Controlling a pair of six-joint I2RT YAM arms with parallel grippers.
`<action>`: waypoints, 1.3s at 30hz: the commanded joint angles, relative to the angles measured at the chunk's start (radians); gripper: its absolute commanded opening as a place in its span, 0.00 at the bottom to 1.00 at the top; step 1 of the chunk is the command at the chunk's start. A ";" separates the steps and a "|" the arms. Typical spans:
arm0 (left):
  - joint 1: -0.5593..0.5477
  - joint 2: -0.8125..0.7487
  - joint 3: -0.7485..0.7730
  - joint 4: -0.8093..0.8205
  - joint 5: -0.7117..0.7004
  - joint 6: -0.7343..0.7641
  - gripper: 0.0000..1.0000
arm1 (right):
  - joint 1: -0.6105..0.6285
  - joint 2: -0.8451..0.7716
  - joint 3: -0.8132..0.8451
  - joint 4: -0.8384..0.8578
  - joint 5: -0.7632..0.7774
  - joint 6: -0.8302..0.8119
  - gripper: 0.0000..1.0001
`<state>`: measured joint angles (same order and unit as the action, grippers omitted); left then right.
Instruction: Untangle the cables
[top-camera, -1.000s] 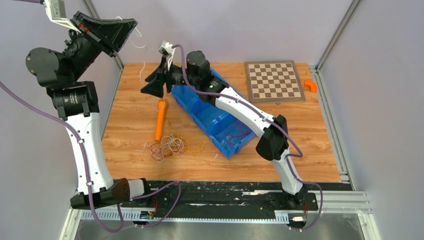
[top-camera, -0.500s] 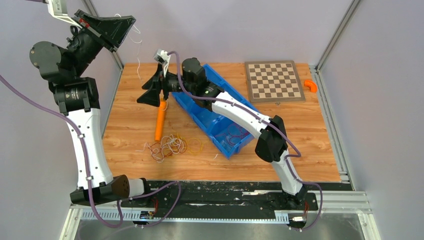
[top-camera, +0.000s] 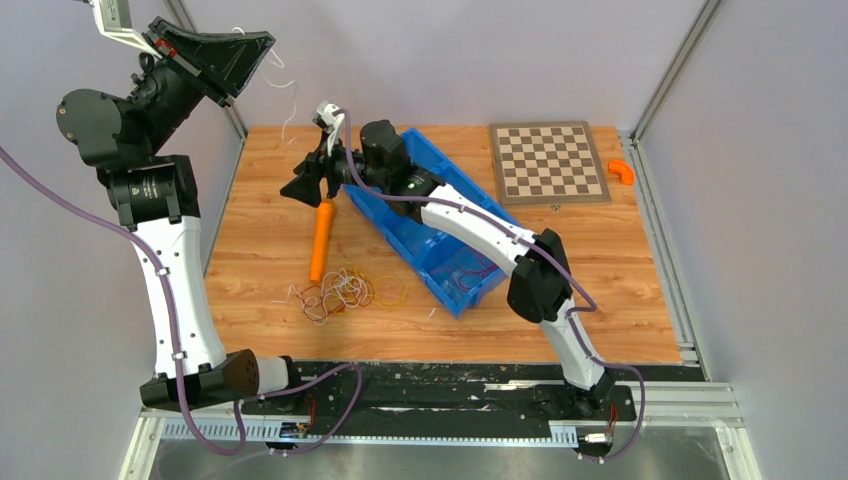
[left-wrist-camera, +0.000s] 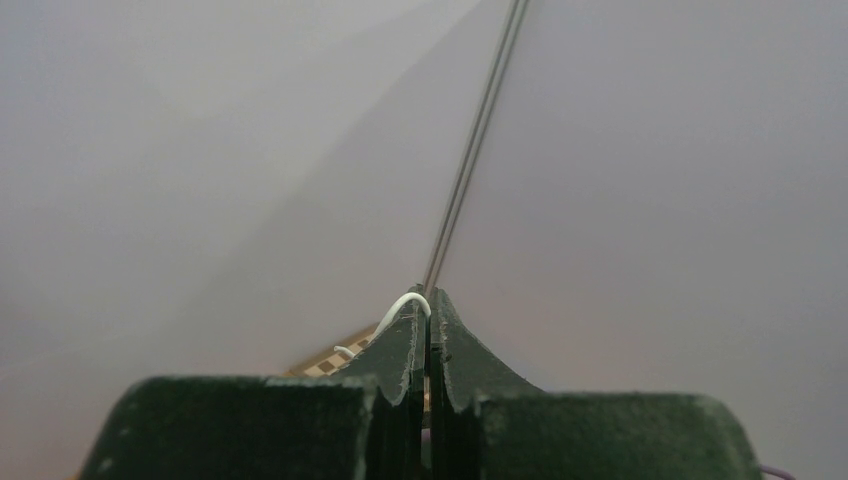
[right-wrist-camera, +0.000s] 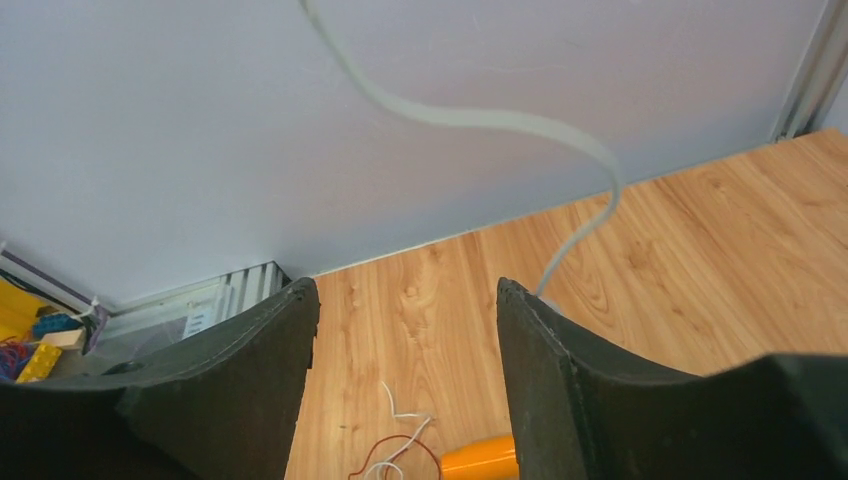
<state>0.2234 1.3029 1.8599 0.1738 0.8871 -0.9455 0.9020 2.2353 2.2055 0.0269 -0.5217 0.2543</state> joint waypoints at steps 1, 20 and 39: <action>-0.006 -0.014 0.004 0.051 0.022 -0.025 0.00 | -0.009 -0.053 -0.039 -0.011 -0.021 -0.059 0.66; -0.033 -0.035 -0.055 0.099 0.054 -0.067 0.00 | -0.041 -0.113 -0.044 -0.018 -0.068 0.039 0.89; -0.024 -0.080 -0.125 -0.117 -0.037 0.108 0.00 | -0.054 -0.177 -0.172 0.064 -0.171 0.045 0.00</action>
<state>0.1909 1.2530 1.7634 0.1730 0.8894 -0.9443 0.9005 2.1864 2.0674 0.0422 -0.7044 0.3126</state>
